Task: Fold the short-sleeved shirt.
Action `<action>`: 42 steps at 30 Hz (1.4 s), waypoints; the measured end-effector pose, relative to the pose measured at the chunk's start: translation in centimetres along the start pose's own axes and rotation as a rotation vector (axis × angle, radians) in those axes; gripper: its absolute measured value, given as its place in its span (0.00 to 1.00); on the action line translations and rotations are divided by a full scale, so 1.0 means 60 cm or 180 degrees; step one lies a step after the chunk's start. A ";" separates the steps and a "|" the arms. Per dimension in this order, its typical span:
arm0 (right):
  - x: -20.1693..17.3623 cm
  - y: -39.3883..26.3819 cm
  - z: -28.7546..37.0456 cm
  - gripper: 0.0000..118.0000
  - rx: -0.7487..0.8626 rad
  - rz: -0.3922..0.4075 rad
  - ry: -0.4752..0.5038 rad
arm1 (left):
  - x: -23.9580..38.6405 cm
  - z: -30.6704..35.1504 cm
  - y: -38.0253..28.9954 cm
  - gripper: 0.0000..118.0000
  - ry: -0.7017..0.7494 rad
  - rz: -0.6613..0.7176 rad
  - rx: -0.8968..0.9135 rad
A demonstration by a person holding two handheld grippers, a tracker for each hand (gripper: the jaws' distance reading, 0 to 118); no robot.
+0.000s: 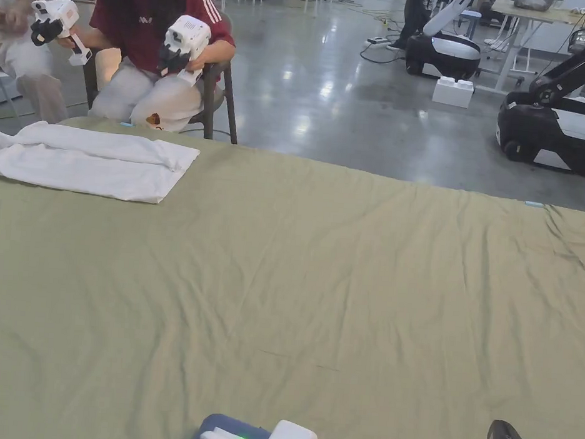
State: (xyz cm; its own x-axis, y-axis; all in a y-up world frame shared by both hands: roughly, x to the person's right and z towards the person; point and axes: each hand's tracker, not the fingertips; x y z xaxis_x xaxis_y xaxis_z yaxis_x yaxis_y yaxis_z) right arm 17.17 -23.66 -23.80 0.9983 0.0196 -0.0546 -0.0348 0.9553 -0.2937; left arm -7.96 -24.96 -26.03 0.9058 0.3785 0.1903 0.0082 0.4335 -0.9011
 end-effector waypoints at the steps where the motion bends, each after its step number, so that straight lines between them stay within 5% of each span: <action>1: -0.001 0.000 0.001 0.01 0.0005 0.0014 0.0004 | -0.010 0.006 0.005 0.51 -0.0081 0.0052 0.0046; 4: 0.000 0.001 0.002 0.01 0.0001 0.0041 0.0017 | -0.027 0.042 0.017 0.45 -0.0293 0.0124 0.0272; 7: 0.001 0.001 0.005 0.01 0.0004 0.0049 0.0007 | -0.059 0.026 0.023 0.09 -0.0362 0.0226 0.0274; 11: 0.003 0.000 0.008 0.01 0.0000 0.0034 -0.0010 | -0.086 -0.039 0.015 0.02 -0.0550 0.0481 -0.0052; 14: 0.004 -0.001 0.009 0.01 -0.0008 0.0046 -0.0020 | -0.095 -0.092 -0.003 0.02 -0.0890 0.0693 -0.0221; 18: 0.005 -0.001 0.010 0.01 -0.0019 0.0044 -0.0042 | -0.101 -0.143 -0.028 0.02 -0.0595 0.0592 -0.0140; 26: -0.007 0.012 0.007 0.01 0.0045 0.0056 -0.0013 | -0.098 -0.081 -0.025 0.02 -0.0639 0.0335 0.0219; 33: -0.049 0.022 -0.026 0.01 0.0076 0.0087 0.0073 | -0.125 0.030 0.017 0.02 0.0447 -0.0212 0.1413; 42: -0.086 0.088 -0.037 0.01 0.0570 0.0123 0.0036 | -0.164 0.183 0.056 0.02 0.1735 -0.0403 0.2976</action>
State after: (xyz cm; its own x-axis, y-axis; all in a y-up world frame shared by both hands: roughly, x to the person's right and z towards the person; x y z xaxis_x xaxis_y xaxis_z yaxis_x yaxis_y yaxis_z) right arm 11.72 -19.37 -27.16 0.9958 0.0550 -0.0735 -0.0634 0.9912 -0.1165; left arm -21.52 -18.29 -26.66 0.9890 -0.0261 -0.1453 -0.0021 0.9817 -0.1904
